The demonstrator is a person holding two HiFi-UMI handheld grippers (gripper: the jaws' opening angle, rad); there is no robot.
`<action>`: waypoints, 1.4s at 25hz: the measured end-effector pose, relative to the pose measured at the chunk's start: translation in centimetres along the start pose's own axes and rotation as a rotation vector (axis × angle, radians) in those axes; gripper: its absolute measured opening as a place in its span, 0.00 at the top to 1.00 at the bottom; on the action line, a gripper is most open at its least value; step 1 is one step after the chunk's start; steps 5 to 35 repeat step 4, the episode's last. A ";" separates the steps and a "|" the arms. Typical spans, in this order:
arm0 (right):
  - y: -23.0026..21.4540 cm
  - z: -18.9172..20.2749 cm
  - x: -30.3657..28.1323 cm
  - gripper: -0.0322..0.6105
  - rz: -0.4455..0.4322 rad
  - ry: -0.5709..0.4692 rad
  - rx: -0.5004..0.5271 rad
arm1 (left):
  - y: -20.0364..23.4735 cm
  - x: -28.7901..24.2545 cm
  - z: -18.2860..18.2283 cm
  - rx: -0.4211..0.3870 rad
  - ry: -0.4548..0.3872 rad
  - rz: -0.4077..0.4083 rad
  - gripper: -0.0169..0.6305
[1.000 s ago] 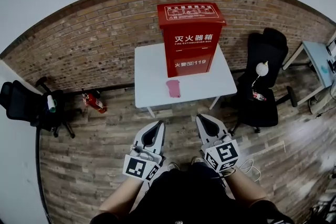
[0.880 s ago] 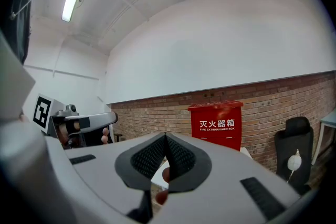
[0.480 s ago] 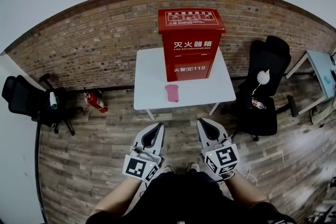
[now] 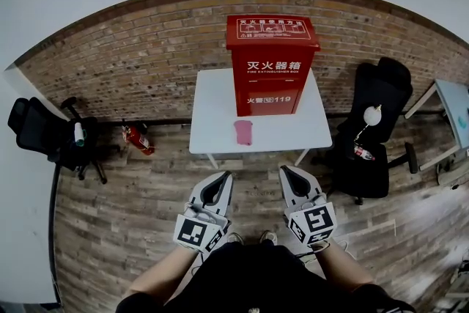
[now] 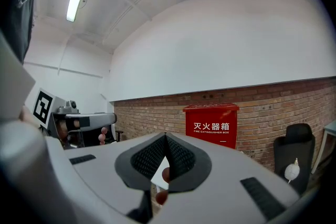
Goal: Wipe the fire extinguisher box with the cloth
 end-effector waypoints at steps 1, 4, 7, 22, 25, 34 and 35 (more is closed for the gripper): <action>0.0 0.1 0.1 0.92 0.000 0.002 -0.002 | -0.1 -0.1 0.0 0.005 0.002 -0.002 0.93; 0.1 0.5 0.1 0.92 -0.008 0.011 -0.003 | -0.3 -0.4 -0.1 0.018 0.006 -0.005 0.93; 0.1 0.5 0.1 0.92 -0.008 0.011 -0.003 | -0.3 -0.4 -0.1 0.018 0.006 -0.005 0.93; 0.1 0.5 0.1 0.92 -0.008 0.011 -0.003 | -0.3 -0.4 -0.1 0.018 0.006 -0.005 0.93; 0.1 0.5 0.1 0.92 -0.008 0.011 -0.003 | -0.3 -0.4 -0.1 0.018 0.006 -0.005 0.93; 0.1 0.5 0.1 0.92 -0.008 0.011 -0.003 | -0.3 -0.4 -0.1 0.018 0.006 -0.005 0.93; 0.1 0.5 0.1 0.92 -0.008 0.011 -0.003 | -0.3 -0.4 -0.1 0.018 0.006 -0.005 0.93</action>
Point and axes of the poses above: the fingertips, and each gripper's own axes: x backward along the fingers, y to its left, z out of its underside, the point moved 3 cm from there along x, backward along the fingers, and after that the axes turned 15 degrees about -z, right-handed, at the moved point
